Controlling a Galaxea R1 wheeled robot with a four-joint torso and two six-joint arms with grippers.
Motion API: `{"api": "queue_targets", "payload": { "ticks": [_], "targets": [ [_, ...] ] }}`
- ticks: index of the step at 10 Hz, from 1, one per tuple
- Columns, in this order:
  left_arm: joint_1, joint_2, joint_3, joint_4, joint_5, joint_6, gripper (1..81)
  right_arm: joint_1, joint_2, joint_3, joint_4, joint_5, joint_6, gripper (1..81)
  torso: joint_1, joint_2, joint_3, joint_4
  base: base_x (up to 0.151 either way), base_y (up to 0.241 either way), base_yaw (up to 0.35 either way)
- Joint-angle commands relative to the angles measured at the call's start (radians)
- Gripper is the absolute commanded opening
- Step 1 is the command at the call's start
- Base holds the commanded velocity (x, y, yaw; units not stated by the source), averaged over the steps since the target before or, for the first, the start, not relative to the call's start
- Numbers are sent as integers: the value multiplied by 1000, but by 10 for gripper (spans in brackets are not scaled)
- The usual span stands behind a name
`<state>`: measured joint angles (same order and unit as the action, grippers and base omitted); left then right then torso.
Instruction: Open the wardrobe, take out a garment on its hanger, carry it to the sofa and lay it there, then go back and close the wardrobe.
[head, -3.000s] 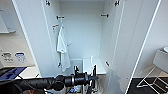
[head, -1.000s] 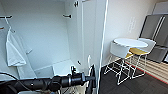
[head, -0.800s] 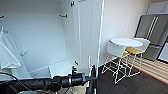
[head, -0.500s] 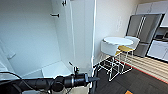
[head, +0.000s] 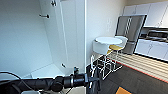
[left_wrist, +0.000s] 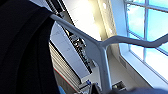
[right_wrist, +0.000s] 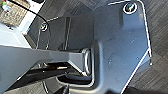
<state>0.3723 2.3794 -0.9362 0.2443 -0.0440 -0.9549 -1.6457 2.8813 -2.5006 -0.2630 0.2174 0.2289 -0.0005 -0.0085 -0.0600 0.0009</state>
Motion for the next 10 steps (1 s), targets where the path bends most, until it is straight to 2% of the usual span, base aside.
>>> {"api": "queue_targets", "payload": {
  "ticks": [1,10],
  "targets": [
    [-144,-8,42,33,-42,8,10,23,-11,8,-16,-43,-3,811,1,0,0,0,0,0,-269],
    [-126,-41,48,84,-40,8,10,17,-9,8,-19,-41,-3,811,1,0,0,0,0,0,-275]
  ]
}}
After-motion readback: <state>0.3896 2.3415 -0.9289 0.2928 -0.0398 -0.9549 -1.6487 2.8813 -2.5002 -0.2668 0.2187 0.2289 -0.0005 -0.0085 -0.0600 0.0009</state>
